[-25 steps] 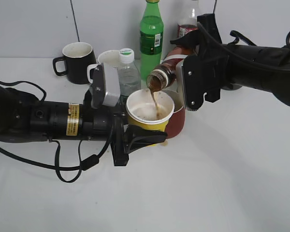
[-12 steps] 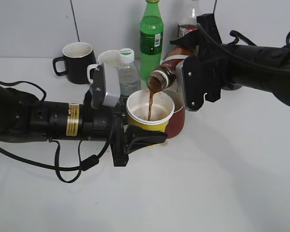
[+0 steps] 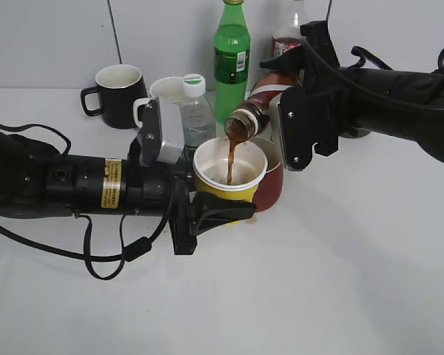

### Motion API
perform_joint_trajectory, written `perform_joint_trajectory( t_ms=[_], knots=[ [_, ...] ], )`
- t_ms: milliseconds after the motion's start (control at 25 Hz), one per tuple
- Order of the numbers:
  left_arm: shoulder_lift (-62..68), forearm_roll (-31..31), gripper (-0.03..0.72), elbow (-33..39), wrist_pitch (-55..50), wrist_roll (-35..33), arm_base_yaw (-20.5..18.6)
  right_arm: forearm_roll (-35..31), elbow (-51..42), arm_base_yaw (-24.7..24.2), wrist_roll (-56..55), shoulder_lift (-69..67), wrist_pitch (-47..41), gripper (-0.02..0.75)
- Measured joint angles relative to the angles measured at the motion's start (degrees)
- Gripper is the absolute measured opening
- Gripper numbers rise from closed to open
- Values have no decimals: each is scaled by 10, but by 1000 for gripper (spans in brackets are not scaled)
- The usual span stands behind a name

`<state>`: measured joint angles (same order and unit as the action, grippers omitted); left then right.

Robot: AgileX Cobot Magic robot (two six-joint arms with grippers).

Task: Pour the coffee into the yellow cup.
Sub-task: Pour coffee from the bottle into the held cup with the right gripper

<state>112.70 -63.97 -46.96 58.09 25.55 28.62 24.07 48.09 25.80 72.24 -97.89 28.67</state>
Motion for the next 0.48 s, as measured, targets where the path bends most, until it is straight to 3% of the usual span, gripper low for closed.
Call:
perform_joint_trajectory(
  t_ms=[480],
  knots=[
    [0, 0, 373, 0, 0, 0, 0, 0, 0, 0, 2, 0, 1, 503]
  ],
)
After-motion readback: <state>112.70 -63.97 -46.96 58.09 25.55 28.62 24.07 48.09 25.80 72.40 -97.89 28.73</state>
